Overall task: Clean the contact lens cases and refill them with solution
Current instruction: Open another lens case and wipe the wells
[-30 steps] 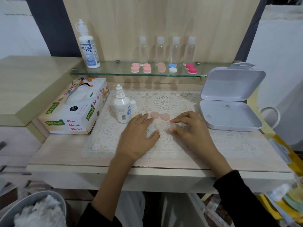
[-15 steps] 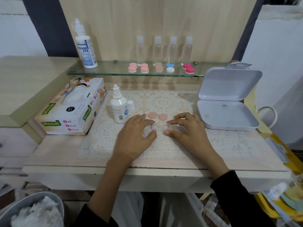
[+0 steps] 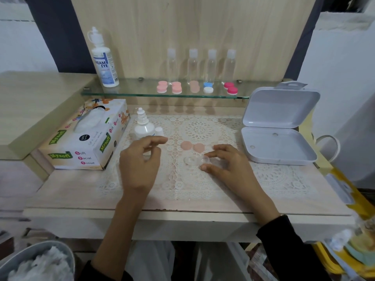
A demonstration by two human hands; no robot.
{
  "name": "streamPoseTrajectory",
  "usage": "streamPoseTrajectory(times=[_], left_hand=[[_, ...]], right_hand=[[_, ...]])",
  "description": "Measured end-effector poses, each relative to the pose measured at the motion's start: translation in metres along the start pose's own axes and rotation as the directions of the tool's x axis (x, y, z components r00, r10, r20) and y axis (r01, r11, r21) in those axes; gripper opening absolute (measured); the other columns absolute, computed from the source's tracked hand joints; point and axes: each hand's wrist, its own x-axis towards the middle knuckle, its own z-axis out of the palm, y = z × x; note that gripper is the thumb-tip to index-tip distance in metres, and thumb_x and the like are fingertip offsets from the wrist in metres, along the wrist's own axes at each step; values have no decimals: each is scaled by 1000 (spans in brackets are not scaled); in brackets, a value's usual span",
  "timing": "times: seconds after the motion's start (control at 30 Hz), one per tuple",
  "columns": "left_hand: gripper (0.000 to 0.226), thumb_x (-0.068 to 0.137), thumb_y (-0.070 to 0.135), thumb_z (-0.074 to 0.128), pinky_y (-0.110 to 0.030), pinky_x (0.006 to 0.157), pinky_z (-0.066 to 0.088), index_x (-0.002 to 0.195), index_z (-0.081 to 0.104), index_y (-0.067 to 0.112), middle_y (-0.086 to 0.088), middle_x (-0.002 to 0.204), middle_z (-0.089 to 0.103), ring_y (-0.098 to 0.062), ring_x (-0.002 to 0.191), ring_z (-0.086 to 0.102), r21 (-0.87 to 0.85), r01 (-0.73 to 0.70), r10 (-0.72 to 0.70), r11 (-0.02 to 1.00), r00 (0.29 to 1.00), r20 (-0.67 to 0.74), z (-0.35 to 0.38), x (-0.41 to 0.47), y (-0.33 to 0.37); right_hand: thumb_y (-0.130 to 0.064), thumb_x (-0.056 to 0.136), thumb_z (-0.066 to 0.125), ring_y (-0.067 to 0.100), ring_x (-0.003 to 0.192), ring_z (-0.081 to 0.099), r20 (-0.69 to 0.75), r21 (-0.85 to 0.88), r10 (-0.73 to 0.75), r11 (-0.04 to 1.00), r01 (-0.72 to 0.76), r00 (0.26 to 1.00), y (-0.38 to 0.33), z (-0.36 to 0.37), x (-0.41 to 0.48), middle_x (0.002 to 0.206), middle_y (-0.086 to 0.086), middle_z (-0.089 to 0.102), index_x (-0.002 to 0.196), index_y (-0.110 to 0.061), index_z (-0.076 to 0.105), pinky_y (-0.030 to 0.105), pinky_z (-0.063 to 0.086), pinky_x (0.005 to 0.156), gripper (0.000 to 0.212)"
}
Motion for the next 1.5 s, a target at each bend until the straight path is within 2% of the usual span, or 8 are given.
streamPoseTrajectory(times=[0.13, 0.37, 0.57, 0.67, 0.83, 1.07, 1.23, 1.5], left_hand=[[26, 89, 1, 58, -8, 78, 48, 96, 72, 22, 11, 99, 70, 4, 92, 64, -30, -1, 0, 1000, 999, -34, -19, 13, 2], [27, 89, -1, 50, -12, 76, 49, 100, 72, 13, 4, 94, 70, 2, 79, 61, 53, -87, 91, 995, 991, -96, -59, 45, 2], [30, 89, 4, 48, -16, 79, 50, 98, 70, 22, 5, 100, 67, 1, 90, 59, 114, 78, -63, 990, 990, -129, -85, 75, -1], [28, 90, 6, 51, -2, 71, 44, 102, 71, 20, 8, 104, 67, -5, 99, 56, 229, 179, -148, 957, 978, -146, -97, 91, -9], [31, 88, 6, 53, -34, 97, 45, 110, 71, 20, -2, 119, 65, -16, 107, 57, 390, 309, -290, 868, 951, -109, -109, 100, -25], [27, 88, 28, 63, -35, 78, 41, 114, 68, 21, -11, 118, 65, -31, 106, 56, 692, 161, -272, 704, 961, 54, -112, 114, -30], [32, 89, 37, 61, -41, 84, 46, 117, 67, 24, -12, 118, 63, -33, 106, 56, 835, 43, -300, 548, 942, 148, -106, 131, -37], [16, 91, 22, 56, -40, 73, 45, 96, 71, 22, -12, 106, 65, -34, 96, 58, 814, 64, -246, 577, 964, 99, -101, 135, -44]], right_hand=[[-41, 79, 75, 5, 124, 46, 5, 2, 3, 1000, -3, 1000, 0, 0, 0, 134, -10, 53, 108, -29, 72, 30, 39, 97, 32], [-42, 80, 73, 6, 126, 46, 12, -19, -8, 1000, 8, 1000, 1, 0, -2, 136, -9, 52, 112, -29, 70, 33, 40, 103, 35], [-38, 93, 57, 8, 125, 49, -19, 6, -10, 1000, 10, 1000, -1, 2, -1, 133, -5, 58, 118, -19, 69, 33, 42, 103, 33], [-29, 98, 50, 8, 123, 51, -74, 15, -8, 1000, 9, 997, 1, 2, -2, 131, -3, 60, 119, -16, 68, 31, 41, 104, 30], [-15, 96, 50, 19, 126, 49, -78, -97, -11, 995, 3, 997, 7, 3, 0, 134, 5, 57, 119, -11, 67, 29, 39, 98, 29], [-15, 96, 51, 20, 132, 45, -68, -124, -6, 992, -2, 998, 8, 3, -1, 140, 6, 52, 125, -12, 64, 31, 36, 102, 32], [-16, 96, 51, 18, 135, 42, -64, -137, -2, 990, -7, 998, 8, 3, -1, 143, 5, 51, 127, -12, 62, 30, 34, 105, 34], [-15, 95, 53, 17, 134, 41, -61, -137, 2, 991, -10, 998, 9, 2, -1, 142, 4, 51, 127, -12, 63, 24, 31, 100, 34]])
